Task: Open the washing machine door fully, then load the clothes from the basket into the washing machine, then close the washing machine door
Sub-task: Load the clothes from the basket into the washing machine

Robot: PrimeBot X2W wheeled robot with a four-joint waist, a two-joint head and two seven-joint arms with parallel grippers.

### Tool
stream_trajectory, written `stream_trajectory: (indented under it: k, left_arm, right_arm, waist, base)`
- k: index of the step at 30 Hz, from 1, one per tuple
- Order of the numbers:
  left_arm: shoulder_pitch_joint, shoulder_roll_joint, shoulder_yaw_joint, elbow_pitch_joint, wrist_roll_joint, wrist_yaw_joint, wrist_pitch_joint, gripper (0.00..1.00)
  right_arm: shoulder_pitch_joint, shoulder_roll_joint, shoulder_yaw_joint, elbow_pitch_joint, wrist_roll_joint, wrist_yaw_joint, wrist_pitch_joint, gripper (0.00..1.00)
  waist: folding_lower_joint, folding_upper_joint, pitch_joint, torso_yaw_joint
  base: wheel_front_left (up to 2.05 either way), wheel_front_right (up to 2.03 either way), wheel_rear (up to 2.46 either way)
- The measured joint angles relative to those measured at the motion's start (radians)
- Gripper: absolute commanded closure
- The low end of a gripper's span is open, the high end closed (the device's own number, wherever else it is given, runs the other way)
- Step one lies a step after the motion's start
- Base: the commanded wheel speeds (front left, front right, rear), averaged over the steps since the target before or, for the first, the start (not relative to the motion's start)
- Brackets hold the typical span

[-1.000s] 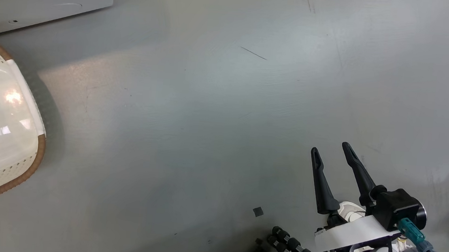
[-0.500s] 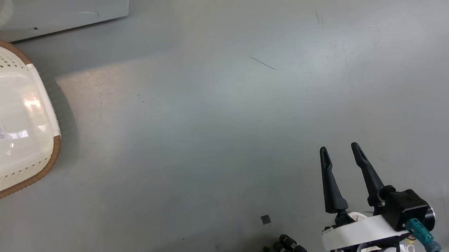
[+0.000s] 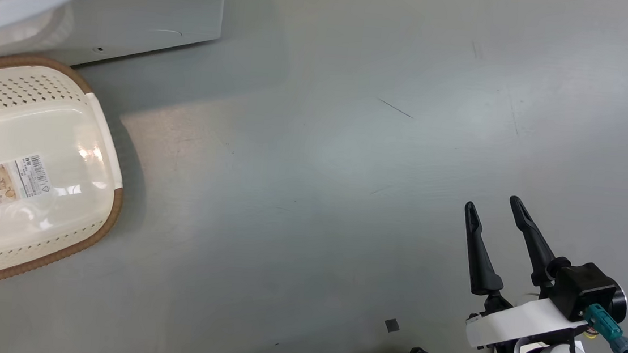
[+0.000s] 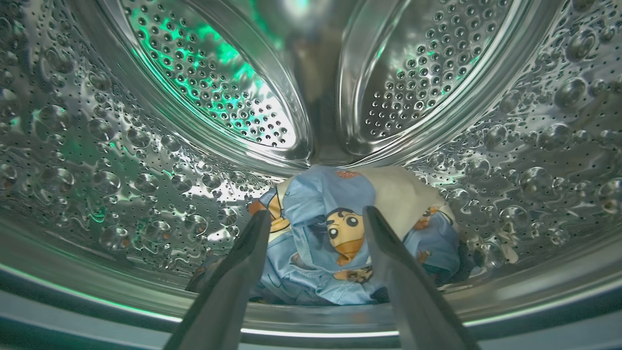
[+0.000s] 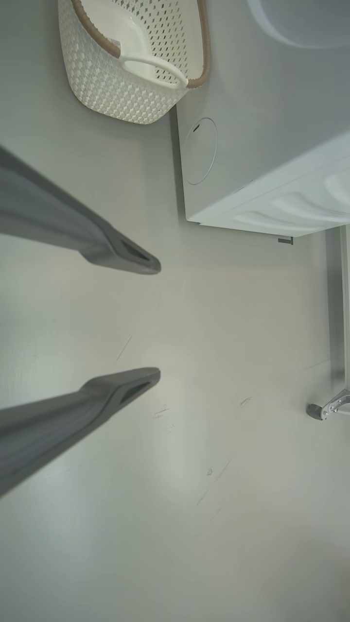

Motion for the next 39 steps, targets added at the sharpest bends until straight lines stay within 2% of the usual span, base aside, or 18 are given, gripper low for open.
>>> stream_trajectory:
  k: [6, 10, 15, 28, 39]
  left_arm:
    - [0.021, -0.020, 0.014, 0.031, -0.023, 0.007, -0.044, 0.00]
    - [0.044, -0.061, 0.028, 0.053, -0.053, 0.006, -0.072, 0.00]
    - [0.079, -0.103, 0.020, 0.078, -0.053, -0.011, -0.106, 0.00]
    - [0.164, -0.159, 0.019, 0.120, -0.067, -0.037, -0.183, 0.00]
    - [0.242, -0.227, -0.012, 0.134, -0.072, -0.076, -0.219, 0.00]
  right_arm:
    - [-0.013, -0.014, -0.009, 0.001, -0.001, 0.000, 0.000, 0.00]
    - [-0.017, -0.024, -0.016, 0.003, -0.001, 0.000, 0.000, 0.00]
    - [-0.017, -0.029, -0.020, 0.006, -0.001, 0.000, 0.000, 0.00]
    - [-0.017, -0.052, -0.031, 0.017, -0.002, 0.000, 0.000, 0.00]
    - [-0.017, -0.053, -0.046, 0.017, -0.002, 0.000, 0.000, 0.00]
  waist:
    - [0.0000, 0.0000, -0.030, 0.036]
    - [0.0000, 0.0000, -0.055, 0.060]
    - [0.0000, 0.0000, -0.088, 0.092]
    - [0.0000, 0.0000, -0.167, 0.162]
    - [-0.0001, 0.0000, -0.221, 0.207]
  base:
    - [0.00, 0.00, 0.00]
    - [0.00, 0.00, 0.00]
    - [0.00, 0.00, 0.00]
    - [0.00, 0.00, 0.00]
    - [0.00, 0.00, 0.00]
